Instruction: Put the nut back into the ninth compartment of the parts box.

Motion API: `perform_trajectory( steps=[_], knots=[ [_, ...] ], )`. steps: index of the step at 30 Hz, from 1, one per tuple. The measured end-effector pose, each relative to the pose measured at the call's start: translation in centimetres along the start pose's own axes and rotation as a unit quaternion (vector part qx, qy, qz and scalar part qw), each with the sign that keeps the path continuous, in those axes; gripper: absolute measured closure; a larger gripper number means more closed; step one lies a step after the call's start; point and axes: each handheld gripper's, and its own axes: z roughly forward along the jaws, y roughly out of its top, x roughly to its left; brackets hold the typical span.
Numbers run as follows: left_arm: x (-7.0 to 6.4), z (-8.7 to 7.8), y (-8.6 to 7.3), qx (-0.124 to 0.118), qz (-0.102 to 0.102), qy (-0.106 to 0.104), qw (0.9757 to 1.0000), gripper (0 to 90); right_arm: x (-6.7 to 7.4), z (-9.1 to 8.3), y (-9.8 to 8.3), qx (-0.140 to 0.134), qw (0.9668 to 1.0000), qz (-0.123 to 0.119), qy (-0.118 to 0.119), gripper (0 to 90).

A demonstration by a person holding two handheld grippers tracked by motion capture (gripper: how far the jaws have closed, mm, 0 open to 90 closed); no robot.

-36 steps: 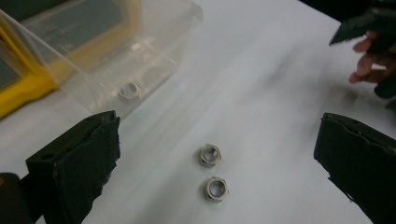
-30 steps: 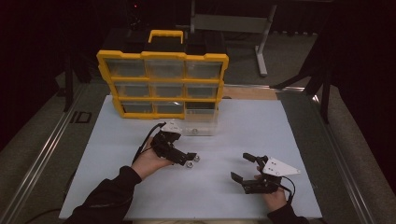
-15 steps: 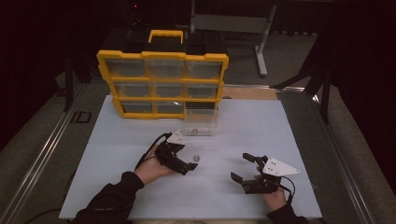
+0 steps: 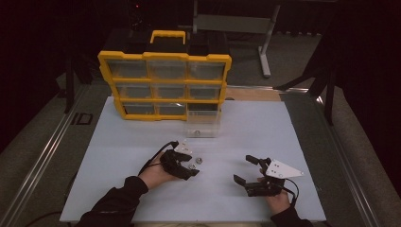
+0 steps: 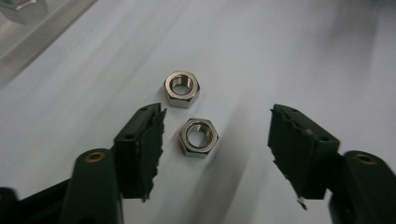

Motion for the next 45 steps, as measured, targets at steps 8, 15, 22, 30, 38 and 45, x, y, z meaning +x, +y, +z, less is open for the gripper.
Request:
perform_trajectory(
  steps=[8, 15, 22, 30, 38, 45],
  knots=[
    [0.2, 0.8, 0.1, 0.019, 0.024, 0.007, 0.9995, 49.1, 0.0, 0.0, 0.0, 0.000, 1.0000, 0.001, 0.002, 13.4],
    [0.4, 1.3, -0.1, 0.017, 0.025, -0.001, 0.9995, 55.1, -0.1, 0.0, 0.0, 0.000, 1.0000, 0.002, 0.003, 13.4],
    [0.5, 1.3, -0.1, 0.020, 0.036, 0.008, 0.9991, 61.4, -0.1, 0.0, 0.0, -0.001, 1.0000, 0.002, 0.003, 13.4],
    [0.2, 1.3, 0.0, 0.026, 0.049, 0.017, 0.9983, 66.2, 0.0, 0.0, 0.0, 0.000, 1.0000, 0.003, 0.004, 13.4],
    [-0.1, 0.5, 0.7, 0.024, 0.051, 0.013, 0.9983, 66.3, -0.1, 0.0, 0.0, 0.000, 1.0000, 0.002, 0.003, 13.4],
    [0.1, -1.9, 2.4, -0.006, 0.045, 0.009, 0.9989, 66.3, 0.0, 0.0, 0.0, 0.000, 1.0000, 0.002, 0.003, 13.4]
  ],
)
